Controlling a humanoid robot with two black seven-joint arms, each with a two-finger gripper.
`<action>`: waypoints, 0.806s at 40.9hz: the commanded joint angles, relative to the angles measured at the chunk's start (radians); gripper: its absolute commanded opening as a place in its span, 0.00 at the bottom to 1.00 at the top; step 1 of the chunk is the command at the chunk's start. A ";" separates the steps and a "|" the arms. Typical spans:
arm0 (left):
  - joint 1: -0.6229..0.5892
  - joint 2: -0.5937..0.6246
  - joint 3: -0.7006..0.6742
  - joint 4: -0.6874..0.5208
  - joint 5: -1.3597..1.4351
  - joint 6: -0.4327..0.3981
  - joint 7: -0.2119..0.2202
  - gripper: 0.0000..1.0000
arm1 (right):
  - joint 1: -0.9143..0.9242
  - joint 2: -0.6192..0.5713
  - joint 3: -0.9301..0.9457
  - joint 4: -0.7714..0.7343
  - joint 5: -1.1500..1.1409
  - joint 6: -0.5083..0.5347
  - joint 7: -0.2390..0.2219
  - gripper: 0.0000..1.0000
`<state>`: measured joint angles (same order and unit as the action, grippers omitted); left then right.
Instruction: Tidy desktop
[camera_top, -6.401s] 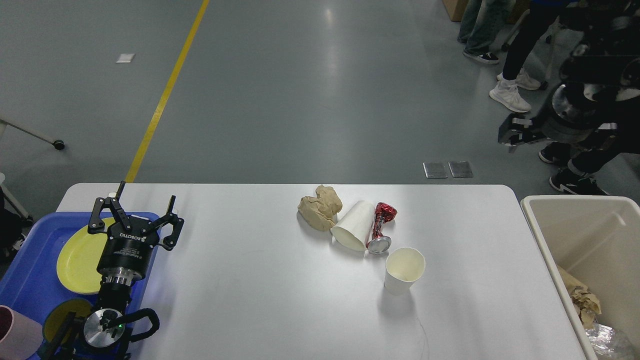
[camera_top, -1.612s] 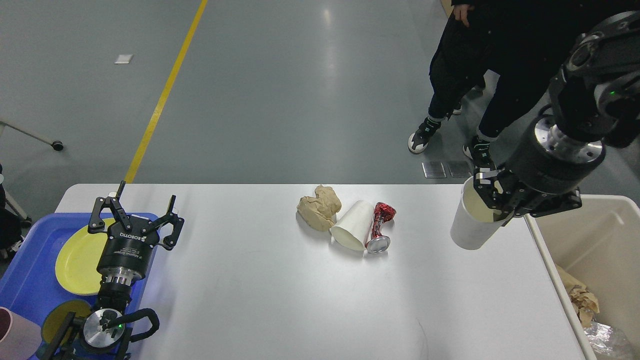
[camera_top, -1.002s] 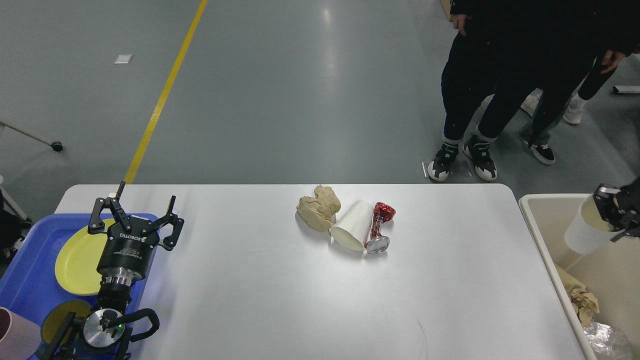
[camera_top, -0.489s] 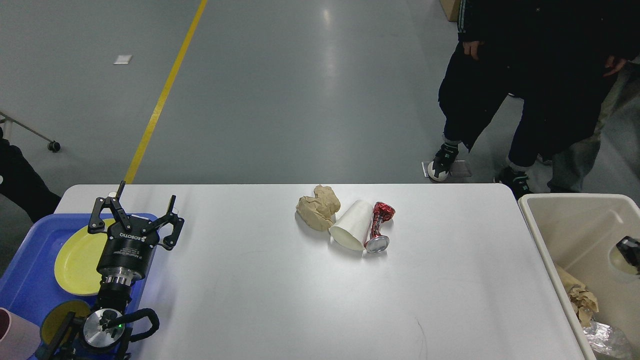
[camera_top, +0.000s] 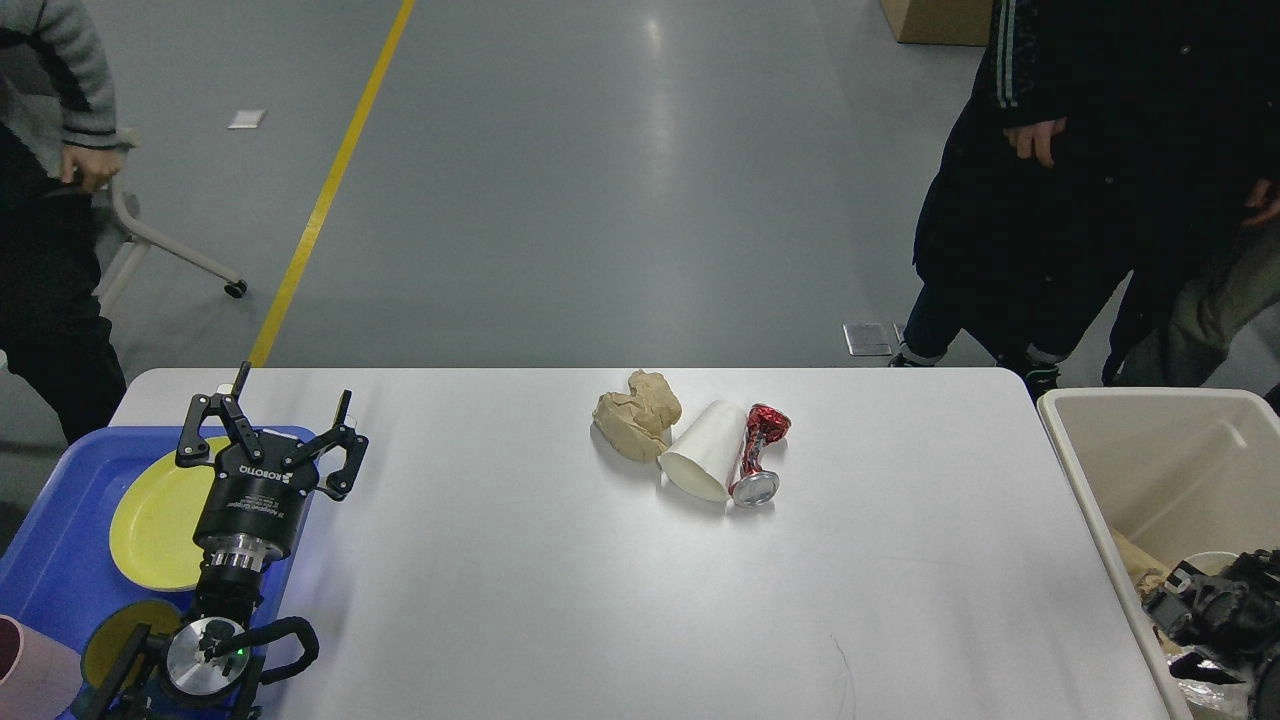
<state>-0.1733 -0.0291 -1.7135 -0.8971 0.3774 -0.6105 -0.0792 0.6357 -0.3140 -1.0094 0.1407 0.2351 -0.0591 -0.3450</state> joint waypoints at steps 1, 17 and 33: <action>0.000 0.000 0.000 0.000 0.000 0.000 -0.001 0.96 | -0.007 0.001 0.002 0.002 -0.002 -0.005 0.000 0.00; 0.000 0.000 0.000 0.000 0.000 0.000 -0.001 0.96 | -0.004 0.004 0.014 0.016 0.000 -0.070 -0.002 1.00; 0.000 0.000 0.000 0.000 0.000 0.000 0.001 0.96 | 0.082 -0.030 0.009 0.078 0.000 -0.001 -0.002 1.00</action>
<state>-0.1733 -0.0292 -1.7135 -0.8970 0.3774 -0.6105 -0.0799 0.6738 -0.3231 -0.9919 0.1694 0.2350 -0.0963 -0.3468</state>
